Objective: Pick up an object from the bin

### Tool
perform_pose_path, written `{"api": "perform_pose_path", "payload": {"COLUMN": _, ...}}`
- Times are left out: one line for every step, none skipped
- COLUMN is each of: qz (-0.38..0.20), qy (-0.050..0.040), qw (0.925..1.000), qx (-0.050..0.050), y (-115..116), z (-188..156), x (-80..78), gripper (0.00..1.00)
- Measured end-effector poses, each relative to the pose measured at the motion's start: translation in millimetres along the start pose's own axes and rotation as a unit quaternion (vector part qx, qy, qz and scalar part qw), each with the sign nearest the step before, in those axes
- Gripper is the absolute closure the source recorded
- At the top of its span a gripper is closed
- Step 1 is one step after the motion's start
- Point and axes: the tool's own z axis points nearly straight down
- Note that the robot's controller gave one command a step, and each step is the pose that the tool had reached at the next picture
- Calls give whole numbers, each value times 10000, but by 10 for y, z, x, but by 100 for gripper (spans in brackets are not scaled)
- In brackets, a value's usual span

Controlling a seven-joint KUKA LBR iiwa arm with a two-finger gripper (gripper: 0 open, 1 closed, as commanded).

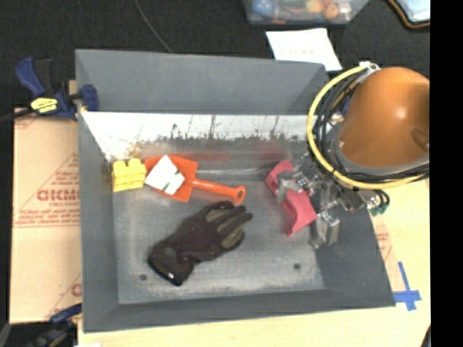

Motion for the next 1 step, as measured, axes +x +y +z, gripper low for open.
{"api": "perform_pose_path", "payload": {"qz": 1207, "qy": -28, "qw": 9927, "qx": -2, "y": 191, "z": 41, "x": -168, "gripper": 0}}
